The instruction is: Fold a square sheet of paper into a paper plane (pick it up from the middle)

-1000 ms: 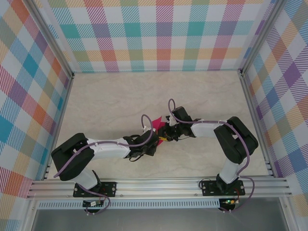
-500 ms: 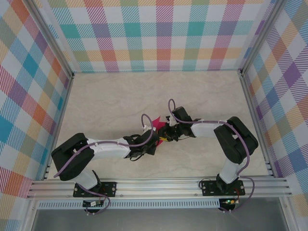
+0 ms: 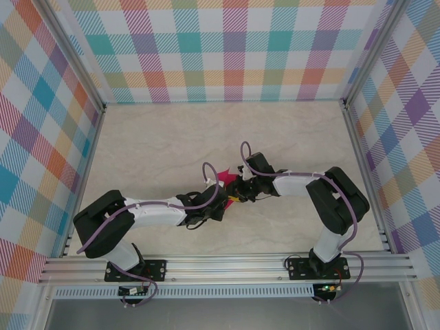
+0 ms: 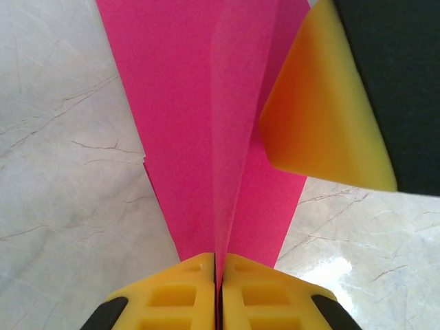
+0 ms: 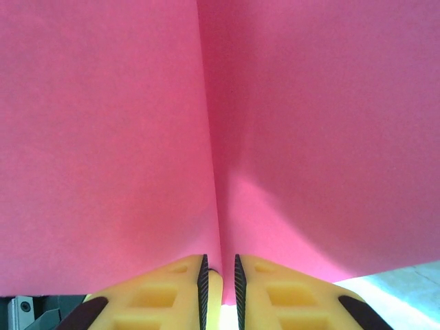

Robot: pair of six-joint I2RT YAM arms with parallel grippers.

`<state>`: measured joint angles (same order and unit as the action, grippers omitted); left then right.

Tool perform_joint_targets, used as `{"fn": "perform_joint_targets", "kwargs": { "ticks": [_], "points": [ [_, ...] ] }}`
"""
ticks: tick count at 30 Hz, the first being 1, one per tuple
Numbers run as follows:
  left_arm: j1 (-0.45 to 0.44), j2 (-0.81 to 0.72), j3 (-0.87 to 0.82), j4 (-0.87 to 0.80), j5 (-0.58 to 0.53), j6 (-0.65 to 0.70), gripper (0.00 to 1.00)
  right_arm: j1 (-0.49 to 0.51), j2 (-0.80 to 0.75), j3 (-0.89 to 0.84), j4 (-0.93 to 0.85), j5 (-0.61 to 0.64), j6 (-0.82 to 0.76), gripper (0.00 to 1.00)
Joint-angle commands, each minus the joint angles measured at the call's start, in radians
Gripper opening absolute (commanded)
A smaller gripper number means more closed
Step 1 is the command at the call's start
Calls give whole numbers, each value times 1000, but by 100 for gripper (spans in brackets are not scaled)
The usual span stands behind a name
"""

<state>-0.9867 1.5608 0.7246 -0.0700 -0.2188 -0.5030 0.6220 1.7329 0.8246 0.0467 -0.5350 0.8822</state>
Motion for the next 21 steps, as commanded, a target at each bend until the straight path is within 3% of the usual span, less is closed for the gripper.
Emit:
{"fn": "perform_joint_targets", "kwargs": {
  "ticks": [1,21],
  "points": [
    [8,10,6,39,45,5,7,-1,-30,-13,-23,6,-17,20],
    [182,41,-142,296,436,-56,1,-3,-81,-35,39,-24,-28,16]
  ]
}}
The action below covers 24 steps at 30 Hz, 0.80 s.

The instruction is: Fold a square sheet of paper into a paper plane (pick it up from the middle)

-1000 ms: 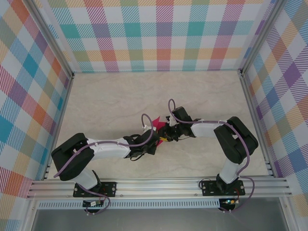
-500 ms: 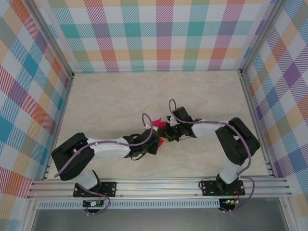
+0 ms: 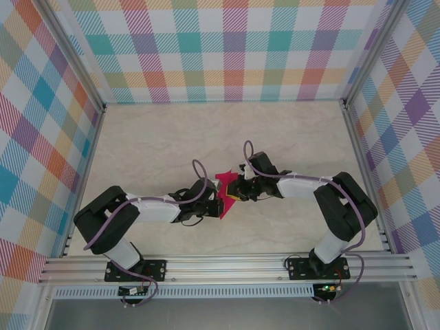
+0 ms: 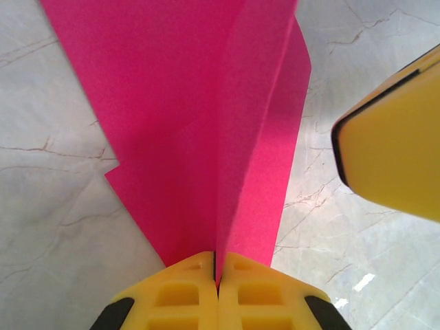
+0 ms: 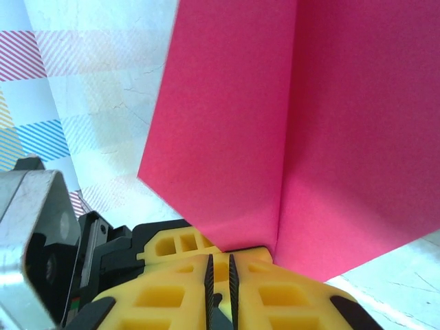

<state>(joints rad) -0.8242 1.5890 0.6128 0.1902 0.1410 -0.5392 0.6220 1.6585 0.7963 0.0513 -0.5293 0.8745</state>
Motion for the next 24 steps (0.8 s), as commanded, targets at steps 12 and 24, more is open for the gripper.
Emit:
{"fn": "perform_joint_targets", "kwargs": {
  "ticks": [12,24],
  "points": [
    [72,-21,-21,3,163,11,2,-2,20,23,61,-71,-15,16],
    [100,-23,-10,-50,247,70,1,-2,47,23,109,-87,21,14]
  ]
}}
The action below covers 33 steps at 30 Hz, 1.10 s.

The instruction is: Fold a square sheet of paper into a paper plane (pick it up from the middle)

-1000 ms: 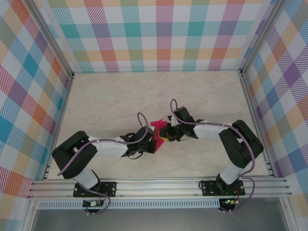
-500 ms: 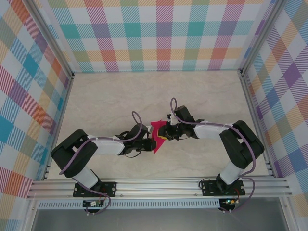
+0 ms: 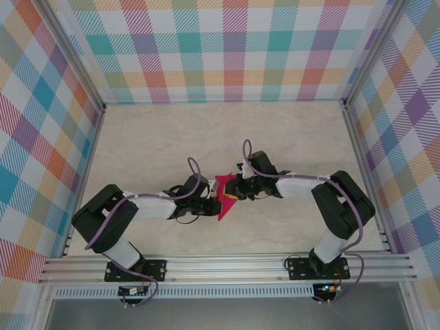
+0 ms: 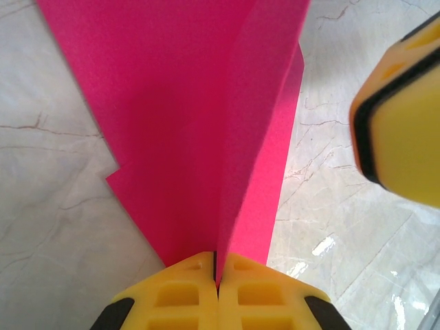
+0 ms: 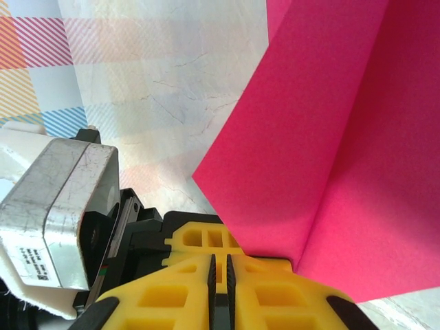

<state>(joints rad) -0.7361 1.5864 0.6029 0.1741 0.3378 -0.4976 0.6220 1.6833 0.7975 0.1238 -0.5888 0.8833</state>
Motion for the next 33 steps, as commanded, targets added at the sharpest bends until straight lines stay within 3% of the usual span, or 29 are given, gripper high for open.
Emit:
{"fn": "perform_joint_targets", "kwargs": {
  "ticks": [1,33],
  "points": [
    [12,-21,-1,-36,52,29,1,-2,25,21,41,-29,14,14],
    [24,-1,-60,3,23,-95,6,-5,249,123,33,-38,-7,12]
  ]
}}
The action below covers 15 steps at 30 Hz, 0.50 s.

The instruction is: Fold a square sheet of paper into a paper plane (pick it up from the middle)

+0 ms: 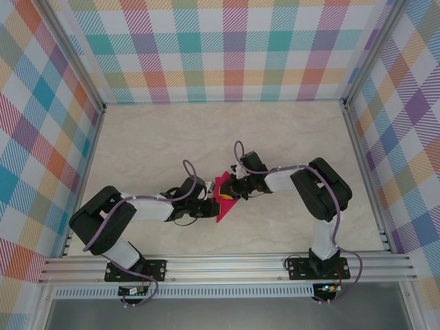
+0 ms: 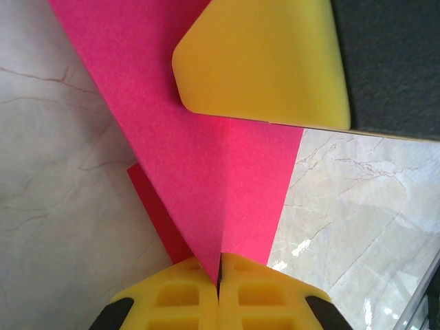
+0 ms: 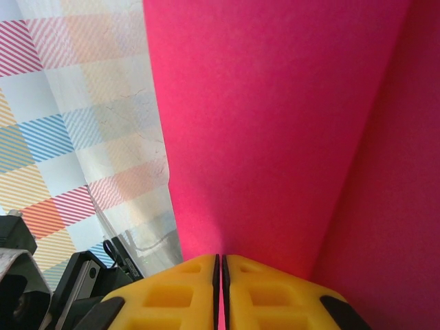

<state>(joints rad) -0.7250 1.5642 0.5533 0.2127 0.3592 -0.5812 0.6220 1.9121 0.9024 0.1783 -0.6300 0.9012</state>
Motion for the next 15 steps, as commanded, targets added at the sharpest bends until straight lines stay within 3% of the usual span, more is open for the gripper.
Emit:
{"fn": "perform_joint_targets", "kwargs": {
  "ticks": [1,7,15],
  "points": [
    [13,20,-7,-41,0,-11,5,-6,18,17,-27,10,-29,12],
    [19,16,-12,-54,16,26,1,-18,-58,-23,-33,31,-32,12],
    [74,21,5,-61,135,90,0,-24,-182,-76,-33,12,-53,15]
  ]
}}
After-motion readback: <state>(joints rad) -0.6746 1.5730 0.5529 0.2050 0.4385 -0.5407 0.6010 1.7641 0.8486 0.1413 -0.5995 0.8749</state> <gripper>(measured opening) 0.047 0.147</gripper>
